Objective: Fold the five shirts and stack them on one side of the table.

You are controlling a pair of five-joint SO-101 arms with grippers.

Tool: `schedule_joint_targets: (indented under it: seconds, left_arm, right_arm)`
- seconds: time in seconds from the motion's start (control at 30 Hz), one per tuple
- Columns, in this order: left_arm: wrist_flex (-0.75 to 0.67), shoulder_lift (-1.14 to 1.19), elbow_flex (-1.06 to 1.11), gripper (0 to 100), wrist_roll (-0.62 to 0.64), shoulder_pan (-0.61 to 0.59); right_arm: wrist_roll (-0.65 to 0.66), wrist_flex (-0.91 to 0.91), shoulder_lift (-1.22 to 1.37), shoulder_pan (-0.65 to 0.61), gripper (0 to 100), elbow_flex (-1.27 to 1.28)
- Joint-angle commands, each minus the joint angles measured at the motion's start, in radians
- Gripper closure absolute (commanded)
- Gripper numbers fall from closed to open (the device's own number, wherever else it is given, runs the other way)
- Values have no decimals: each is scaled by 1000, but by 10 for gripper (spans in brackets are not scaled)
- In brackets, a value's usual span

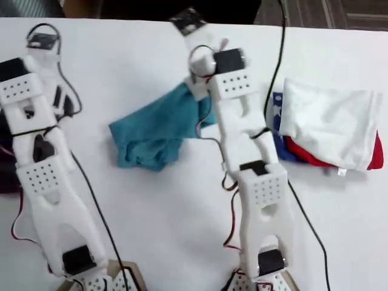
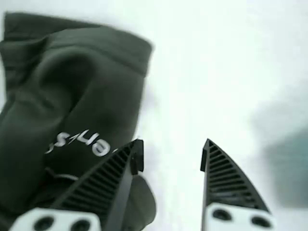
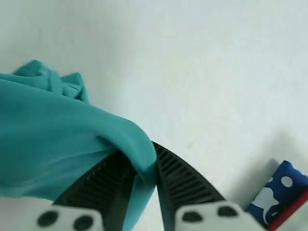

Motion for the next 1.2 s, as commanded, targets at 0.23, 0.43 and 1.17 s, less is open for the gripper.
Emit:
schedule_joint_targets:
  seconds: [0.23,0.43,1.17]
  left_arm:
    - [20,-94,62,785,3,104]
    - [18,-281,326,785,-2,166]
    - [-462,-1022,1508,785,-55,345]
  right_arm:
    - [-6,74,-7,51,793,-6]
    - [41,87,-104,39,685,-5]
    - [48,102,-674,179,710,516]
